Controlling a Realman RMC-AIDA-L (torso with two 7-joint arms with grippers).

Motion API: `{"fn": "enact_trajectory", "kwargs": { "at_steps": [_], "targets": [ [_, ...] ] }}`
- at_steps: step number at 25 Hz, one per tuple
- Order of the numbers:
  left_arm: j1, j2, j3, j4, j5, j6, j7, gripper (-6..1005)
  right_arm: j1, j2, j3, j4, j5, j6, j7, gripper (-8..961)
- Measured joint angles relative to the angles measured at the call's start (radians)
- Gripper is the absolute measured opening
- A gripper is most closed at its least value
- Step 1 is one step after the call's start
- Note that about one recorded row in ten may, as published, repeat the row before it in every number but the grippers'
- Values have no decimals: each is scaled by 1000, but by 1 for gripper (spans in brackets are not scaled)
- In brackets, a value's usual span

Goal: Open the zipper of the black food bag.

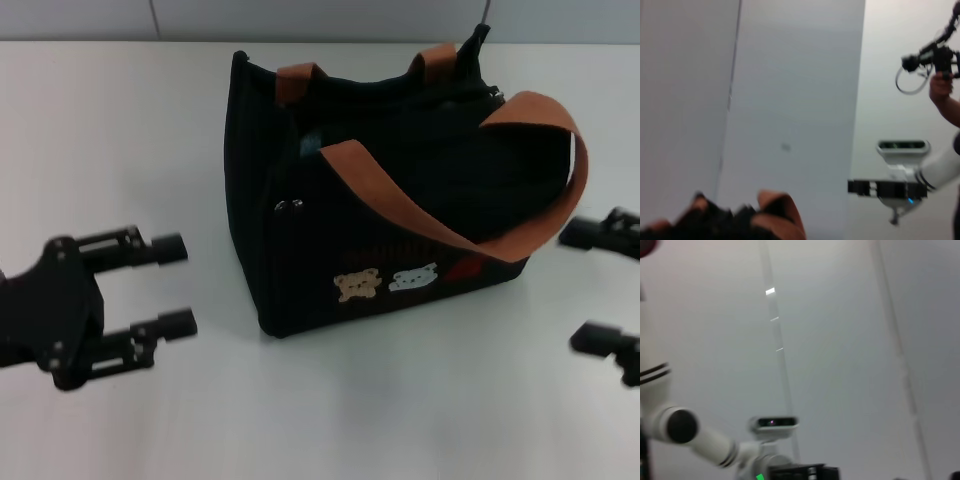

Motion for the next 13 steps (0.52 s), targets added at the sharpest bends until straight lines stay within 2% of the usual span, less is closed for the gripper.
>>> {"fn": "enact_trajectory", "kwargs": {
  "at_steps": [1, 5, 13],
  "targets": [
    [4, -2, 4, 19, 20, 0, -21, 646, 18, 4, -41, -4, 0, 8, 11, 833],
    [1, -19, 11, 46, 67, -2, -56, 646, 40, 9, -70, -4, -1, 22, 23, 833],
    [-3, -22, 9, 49, 62, -2, -56, 646, 53, 19, -74, -5, -1, 37, 30, 833]
  ]
}}
